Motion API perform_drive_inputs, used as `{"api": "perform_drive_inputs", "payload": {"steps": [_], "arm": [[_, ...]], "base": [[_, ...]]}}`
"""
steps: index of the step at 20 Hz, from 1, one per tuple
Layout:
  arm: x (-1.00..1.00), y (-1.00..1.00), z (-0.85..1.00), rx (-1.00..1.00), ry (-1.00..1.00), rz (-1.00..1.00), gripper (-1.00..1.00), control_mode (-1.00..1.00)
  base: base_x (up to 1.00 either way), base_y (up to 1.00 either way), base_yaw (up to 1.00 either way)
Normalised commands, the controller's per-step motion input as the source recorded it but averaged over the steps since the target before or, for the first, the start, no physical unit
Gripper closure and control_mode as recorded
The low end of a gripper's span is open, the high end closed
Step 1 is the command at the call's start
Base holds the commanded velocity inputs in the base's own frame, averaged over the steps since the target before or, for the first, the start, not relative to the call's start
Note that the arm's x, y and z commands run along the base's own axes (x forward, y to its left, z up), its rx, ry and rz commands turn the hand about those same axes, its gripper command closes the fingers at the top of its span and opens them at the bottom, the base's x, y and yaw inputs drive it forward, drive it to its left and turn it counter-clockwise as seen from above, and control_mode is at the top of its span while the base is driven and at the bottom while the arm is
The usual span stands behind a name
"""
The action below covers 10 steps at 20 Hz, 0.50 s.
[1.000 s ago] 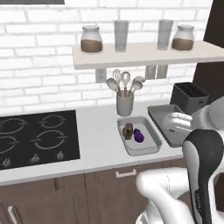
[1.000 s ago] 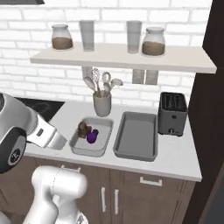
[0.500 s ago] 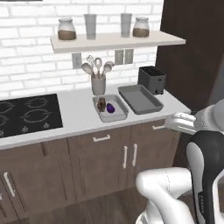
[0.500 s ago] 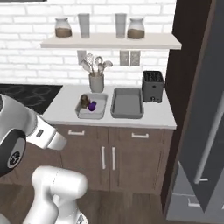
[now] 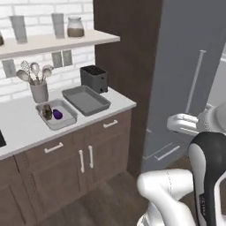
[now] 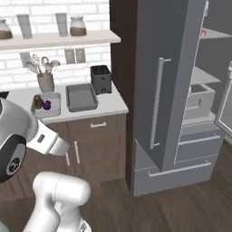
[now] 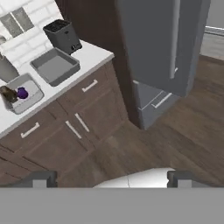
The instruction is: Place one eggplant and one steak in each tupperware on the nearby counter, to pack two identical lunches.
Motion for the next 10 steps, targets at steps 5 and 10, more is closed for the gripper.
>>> {"api": "perform_drive_inputs", "payload": {"steps": [5,10], "arm": [[0.00,0.00,0.00,0.00,0.00,0.00,-1.00,1.00],[0.00,0.00,0.00,0.00,0.00,0.00,-1.00,1.00]], "base": [[0.48,-1.00,-0.38],[0.11,-1.00,-0.76]]}}
